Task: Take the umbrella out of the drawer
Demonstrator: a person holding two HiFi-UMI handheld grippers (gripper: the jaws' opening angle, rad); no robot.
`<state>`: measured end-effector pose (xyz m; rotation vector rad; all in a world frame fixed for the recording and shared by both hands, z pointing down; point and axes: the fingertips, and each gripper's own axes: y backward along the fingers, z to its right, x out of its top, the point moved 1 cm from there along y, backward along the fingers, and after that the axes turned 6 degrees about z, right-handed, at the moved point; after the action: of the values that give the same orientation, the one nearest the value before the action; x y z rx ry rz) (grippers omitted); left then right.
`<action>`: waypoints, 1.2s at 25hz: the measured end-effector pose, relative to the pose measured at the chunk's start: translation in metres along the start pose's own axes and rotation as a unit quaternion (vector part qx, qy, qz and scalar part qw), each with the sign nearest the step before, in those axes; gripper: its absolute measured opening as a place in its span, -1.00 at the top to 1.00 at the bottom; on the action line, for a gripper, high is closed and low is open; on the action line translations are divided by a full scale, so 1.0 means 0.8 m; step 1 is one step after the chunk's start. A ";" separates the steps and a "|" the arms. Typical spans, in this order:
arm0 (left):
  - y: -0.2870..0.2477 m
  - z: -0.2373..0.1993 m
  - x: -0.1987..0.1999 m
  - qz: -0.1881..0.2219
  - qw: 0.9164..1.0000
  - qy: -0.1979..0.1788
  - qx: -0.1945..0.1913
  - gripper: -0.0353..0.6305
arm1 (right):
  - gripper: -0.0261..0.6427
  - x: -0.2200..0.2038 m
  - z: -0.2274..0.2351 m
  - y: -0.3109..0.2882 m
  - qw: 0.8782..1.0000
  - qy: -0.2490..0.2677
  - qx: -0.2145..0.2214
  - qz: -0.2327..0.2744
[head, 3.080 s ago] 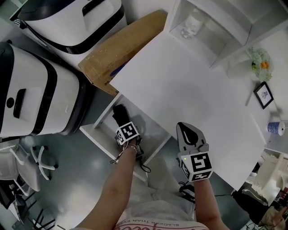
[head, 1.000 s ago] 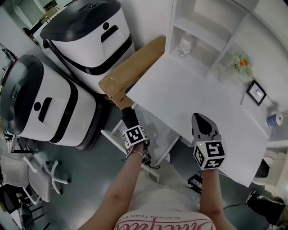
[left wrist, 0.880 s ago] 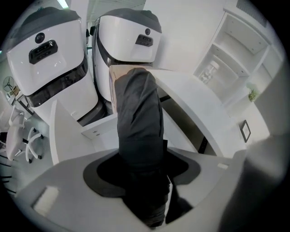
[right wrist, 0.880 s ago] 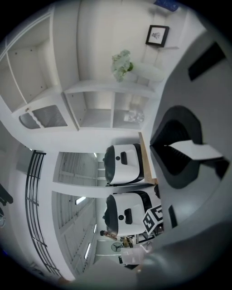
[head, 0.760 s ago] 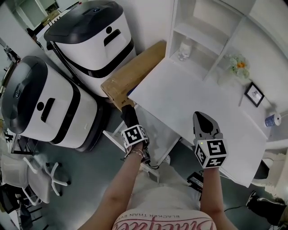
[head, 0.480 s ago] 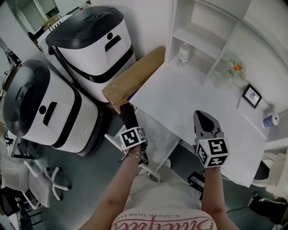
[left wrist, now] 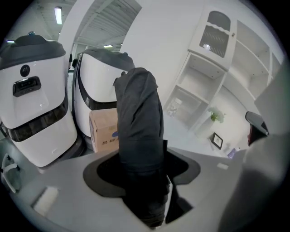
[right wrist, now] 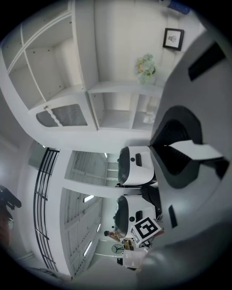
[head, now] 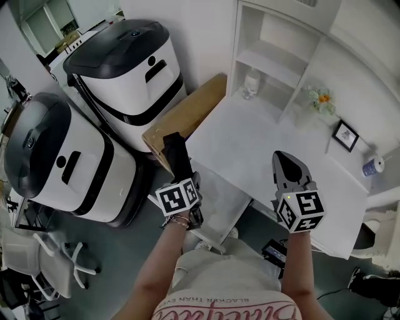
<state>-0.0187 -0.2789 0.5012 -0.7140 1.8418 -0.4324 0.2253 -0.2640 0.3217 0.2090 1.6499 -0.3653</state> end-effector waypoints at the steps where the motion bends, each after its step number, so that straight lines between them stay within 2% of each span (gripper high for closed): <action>1: 0.004 0.001 0.008 0.009 1.000 -0.004 -0.002 0.09 | 0.90 0.003 -0.001 0.000 1.000 0.000 -0.001 0.003; 8: 0.038 0.012 0.066 0.079 0.994 -0.070 -0.018 0.09 | 0.90 0.015 -0.011 -0.001 1.000 0.003 -0.005 0.013; 15: 0.066 0.029 0.116 0.152 0.977 -0.142 -0.050 0.09 | 0.90 0.029 -0.026 0.002 1.000 0.016 -0.012 0.022; 18: 0.081 0.040 0.138 0.185 0.965 -0.176 -0.062 0.09 | 0.90 0.037 -0.028 0.009 0.999 0.020 -0.023 0.028; 22: 0.104 0.061 0.163 0.231 0.944 -0.221 -0.089 0.09 | 0.90 0.045 -0.032 0.017 0.998 0.024 -0.039 0.035; 27: 0.136 0.085 0.193 0.289 0.914 -0.250 -0.137 0.09 | 0.90 0.056 -0.037 0.028 0.996 0.028 -0.068 0.047; 30: 0.152 0.095 0.206 0.311 0.900 -0.266 -0.153 0.09 | 0.90 0.063 -0.038 0.035 0.994 0.029 -0.085 0.056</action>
<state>-0.0232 -0.2918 0.2833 -0.3536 1.5044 0.4456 0.2008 -0.2307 0.2711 0.1854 1.7087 -0.1345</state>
